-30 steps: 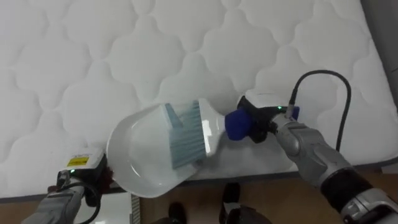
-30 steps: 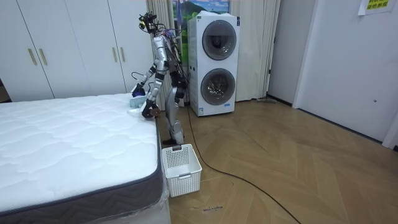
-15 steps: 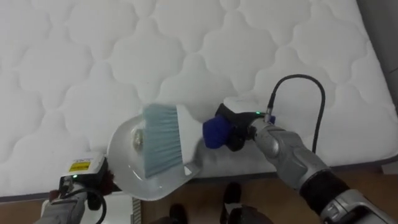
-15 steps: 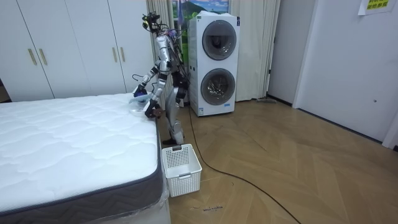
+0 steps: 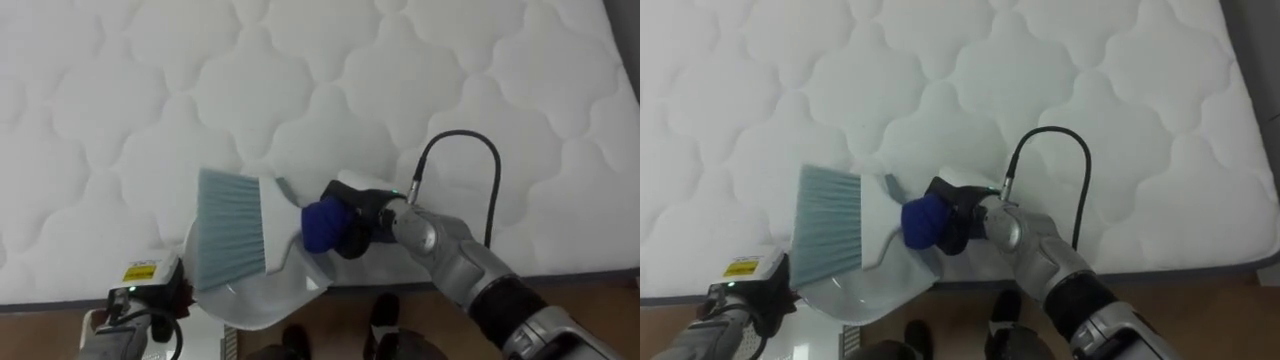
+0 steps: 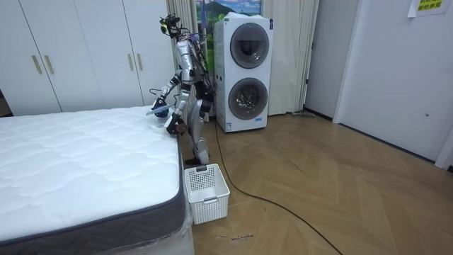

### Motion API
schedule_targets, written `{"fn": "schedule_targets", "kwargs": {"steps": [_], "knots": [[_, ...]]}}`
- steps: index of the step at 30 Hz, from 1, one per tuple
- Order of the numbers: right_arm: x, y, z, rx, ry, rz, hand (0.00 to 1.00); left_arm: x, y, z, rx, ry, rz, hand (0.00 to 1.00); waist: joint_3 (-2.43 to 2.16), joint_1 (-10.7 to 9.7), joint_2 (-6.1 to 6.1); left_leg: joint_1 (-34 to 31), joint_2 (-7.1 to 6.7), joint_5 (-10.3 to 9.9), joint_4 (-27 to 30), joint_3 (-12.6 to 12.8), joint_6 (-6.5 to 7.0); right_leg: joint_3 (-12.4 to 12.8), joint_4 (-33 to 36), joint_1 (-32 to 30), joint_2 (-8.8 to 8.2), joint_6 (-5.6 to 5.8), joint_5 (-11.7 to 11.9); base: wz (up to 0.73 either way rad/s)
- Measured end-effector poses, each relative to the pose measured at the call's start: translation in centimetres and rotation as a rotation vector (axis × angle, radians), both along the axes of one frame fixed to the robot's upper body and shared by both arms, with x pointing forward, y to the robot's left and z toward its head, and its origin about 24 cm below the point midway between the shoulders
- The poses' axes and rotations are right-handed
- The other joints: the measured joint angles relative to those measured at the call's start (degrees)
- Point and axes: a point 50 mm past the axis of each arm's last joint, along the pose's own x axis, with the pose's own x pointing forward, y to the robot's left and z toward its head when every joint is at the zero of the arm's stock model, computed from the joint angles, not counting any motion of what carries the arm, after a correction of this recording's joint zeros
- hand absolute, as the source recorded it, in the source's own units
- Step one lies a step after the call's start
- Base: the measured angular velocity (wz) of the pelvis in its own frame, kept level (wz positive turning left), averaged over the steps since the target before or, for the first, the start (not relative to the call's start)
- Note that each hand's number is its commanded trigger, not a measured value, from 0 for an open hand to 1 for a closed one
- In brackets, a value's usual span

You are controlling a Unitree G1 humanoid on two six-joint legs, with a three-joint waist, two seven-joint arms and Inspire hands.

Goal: Clean bed

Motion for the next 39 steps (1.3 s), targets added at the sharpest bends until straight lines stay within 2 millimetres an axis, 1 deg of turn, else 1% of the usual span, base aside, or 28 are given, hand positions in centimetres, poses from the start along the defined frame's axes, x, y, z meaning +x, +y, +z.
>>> {"fn": "schedule_targets", "kwargs": {"steps": [4, 6, 7, 8, 9, 10, 11, 12, 16, 17, 19, 21, 22, 24, 25, 27, 30, 31, 33, 35, 36, 37, 38, 39], "knots": [[0.0, 0.0, 0.0, 0.007, 0.0, 0.002, 1.0, -0.2, -0.1, -0.2, -0.006, -0.003, 0.006, 1.0, -0.02, -0.1, -0.03, 0.4, -0.2, 0.0, -0.2, -0.2, 0.03, 0.1, 0.1, 0.3, -0.34, 0.03, 0.0, 0.0], [0.0, -0.1, 0.1, 0.009, -0.009, 0.003, 1.0, -0.3, -0.2, -0.3, -0.012, -0.003, 0.019, 1.0, -0.04, -0.1, -0.07, 0.7, -0.23, 0.0, -0.3, -0.3, 0.04, 0.1, -0.3, 0.7, -0.19, 0.15, 0.1, 0.0], [0.1, -0.1, 0.1, 0.008, -0.014, 0.003, 0.88, -0.2, -0.2, -0.3, -0.012, -0.006, 0.02, 1.0, -0.04, -0.2, -0.07, 0.6, -0.23, 0.0, -0.3, -0.3, 0.04, 0.0, -0.3, 0.6, -0.16, 0.16, 0.1, 0.05], [0.1, -0.3, 0.1, 0.007, -0.019, 0.001, 0.69, -0.1, -0.1, -0.2, -0.014, -0.012, 0.025, 1.0, -0.04, -0.5, -0.07, 0.5, -0.27, 0.0, -0.3, -0.3, 0.07, -0.1, -0.3, 0.6, -0.2, 0.17, 0.2, 0.05], [0.1, -0.4, 0.1, 0.003, -0.024, -0.003, 0.57, 0.0, -0.1, -0.1, -0.017, -0.028, 0.028, 1.0, -0.04, -0.6, -0.07, 0.4, -0.21, 0.0, 0.0, -0.4, 0.09, -0.1, -0.2, 0.6, -0.19, 0.18, 0.2, 0.03], [0.1, -0.5, 0.2, 0.003, -0.029, -0.007, 0.54, 0.0, -0.1, -0.1, -0.019, -0.031, 0.03, 1.0, -0.04, -0.6, -0.07, 0.3, -0.16, 0.0, 0.2, -0.3, 0.13, -0.1, -0.2, 0.6, -0.19, 0.18, 0.2, 0.0], [0.2, -0.7, 0.2, 0.012, -0.042, -0.022, 0.28, 0.0, 0.0, -0.1, -0.028, -0.037, 0.034, 1.0, -0.04, -0.7, -0.08, 0.4, -0.16, 0.0, 0.5, -0.3, 0.15, -0.1, -0.2, 0.6, -0.24, 0.18, 0.2, 0.0], [0.3, -1.0, 0.3, 0.034, -0.054, -0.041, 0.0, -0.1, 0.0, -0.1, -0.037, -0.045, 0.036, 1.0, -0.02, -0.9, -0.09, 0.4, -0.16, 0.0, 0.7, -0.4, 0.15, -0.1, -0.1, 0.6, -0.52, 0.19, 0.2, 0.0], [0.7, -1.9, 0.9, 0.1, -0.114, -0.101, 0.0, 0.1, 0.2, 0.1, -0.053, -0.067, 0.061, 1.0, -0.03, -2.4, -0.17, -0.1, -0.05, -0.1, 0.3, -0.4, 0.28, -0.6, -0.3, 0.6, -0.66, 0.25, 0.3, 0.07], [0.9, -2.2, 1.1, 0.134, -0.126, -0.136, 0.0, 0.2, 0.3, 0.2, -0.062, -0.079, 0.073, 1.0, -0.03, -2.9, -0.23, -0.1, -0.05, -0.1, 0.3, -0.4, 0.28, -0.6, -0.4, 0.6, -0.68, 0.29, 0.3, 0.0], [1.1, -3.1, 1.4, 0.203, -0.148, -0.21, 0.0, 0.4, 0.4, 0.4, -0.077, -0.102, 0.09, 1.0, -0.05, -3.3, -0.27, 0.0, 0.14, -0.1, 0.5, -0.5, 0.36, -0.7, -0.3, 0.8, -0.71, 0.32, 0.3, 0.02], [0.8, -5.0, 1.1, 0.267, -0.187, -0.336, 0.0, 0.7, 0.1, 0.7, -0.106, -0.16, 0.113, 1.0, -0.11, -3.7, -0.41, 1.1, -0.15, -0.1, 0.5, -1.0, 0.39, -0.9, -0.4, 2.2, -0.81, 0.61, 0.2, 0.08], [0.7, -5.6, 1.0, 0.279, -0.196, -0.367, 0.0, 0.8, 0.0, 0.8, -0.115, -0.174, 0.118, 1.0, -0.16, -3.7, -0.5, 1.5, -0.16, -0.1, 0.2, -1.0, 0.39, -0.9, -0.4, 2.4, -0.84, 0.71, 0.1, 0.05], [0.1, -7.7, 0.6, 0.298, -0.233, -0.471, 0.0, 0.7, -0.5, 0.9, -0.142, -0.222, 0.133, 1.0, -0.23, -3.8, -0.61, 3.1, -0.35, -0.2, -0.7, -0.9, 0.53, -0.9, -0.8, 3.8, -0.73, 1.02, -0.1, 0.0], [-0.1, -8.1, 0.4, 0.305, -0.238, -0.497, 0.0, 0.6, -0.6, 0.9, -0.151, -0.232, 0.142, 1.0, -0.23, -4.0, -0.6, 3.4, -0.3, -0.2, -0.8, -0.9, 0.55, -1.0, -1.2, 4.3, -0.68, 1.09, -0.1, 0.0], [-0.8, -9.5, -0.1, 0.341, -0.246, -0.593, 0.0, 0.3, -0.6, 0.9, -0.171, -0.263, 0.165, 1.0, -0.45, -4.8, -0.85, 4.3, -0.15, -0.2, -1.5, -0.9, 0.55, -1.3, -2.6, 5.6, -0.2, 1.32, 0.3, 0.0], [-1.1, -10.8, -0.1, 0.386, -0.264, -0.69, 0.0, 0.6, -1.0, 1.1, -0.187, -0.302, 0.162, 1.0, -0.54, -5.0, -0.91, 4.8, 0.02, -0.2, -1.9, -0.9, 0.54, -1.4, -3.7, 6.5, 0.14, 1.45, 0.7, 0.0], [-1.1, -11.0, -0.1, 0.401, -0.267, -0.709, 0.0, 0.5, -1.1, 1.2, -0.19, -0.311, 0.16, 1.0, -0.71, -5.0, -0.91, 5.0, -0.05, -0.2, -2.0, -0.9, 0.55, -1.4, -3.8, 6.6, 0.13, 1.48, 0.7, 0.0], [-2.0, -11.7, -0.3, 0.465, -0.284, -0.781, 0.0, -0.3, -1.6, 1.1, -0.215, -0.327, 0.156, 1.0, -1.65, -4.8, -0.46, 7.4, -0.12, -0.1, -3.3, -1.0, 0.55, -1.4, -4.9, 8.7, 0.28, 1.81, 0.7, -0.02], [-2.5, -12.3, -0.4, 0.502, -0.289, -0.822, 0.0, -1.1, -1.8, 0.9, -0.231, -0.323, 0.156, 1.0, -2.15, -4.9, -0.07, 10.0, -0.33, -0.1, -4.9, -1.0, 0.5, -1.4, -5.8, 11.0, 0.29, 2.17, 0.5, -0.02], [-2.7, -12.6, -0.5, 0.518, -0.287, -0.847, 0.0, -1.4, -1.8, 0.7, -0.232, -0.315, 0.159, 1.0, -2.31, -5.0, 0.15, 11.9, -0.42, 0.0, -6.1, -1.0, 0.42, -1.4, -6.7, 12.9, 0.47, 2.42, 0.5, 0.0], [-2.7, -12.7, -0.5, 0.528, -0.284, -0.86, 0.0, -1.6, -1.8, 0.6, -0.231, -0.311, 0.16, 1.0, -2.34, -5.0, 0.17, 13.0, -0.48, 0.0, -6.9, -1.0, 0.38, -1.4, -6.9, 13.8, 0.54, 2.54, 0.4, 0.0], [-3.1, -13.0, -0.7, 0.546, -0.281, -0.886, 0.0, -1.8, -1.8, 0.5, -0.23, -0.306, 0.164, 1.0, -2.78, -5.2, 0.12, 14.8, -0.63, 0.2, -8.2, -1.1, 0.27, -1.4, -7.7, 15.4, 0.95, 2.73, 0.3, 0.0], [-3.4, -13.2, -0.7, 0.559, -0.281, -0.902, 0.0, -2.1, -1.7, 0.4, -0.231, -0.304, 0.17, 1.0, -3.09, -5.2, 0.0, 16.5, -0.94, 0.6, -9.7, -1.3, 0.22, -1.4, -8.5, 16.9, 1.03, 2.93, 0.3, 0.0]]}}
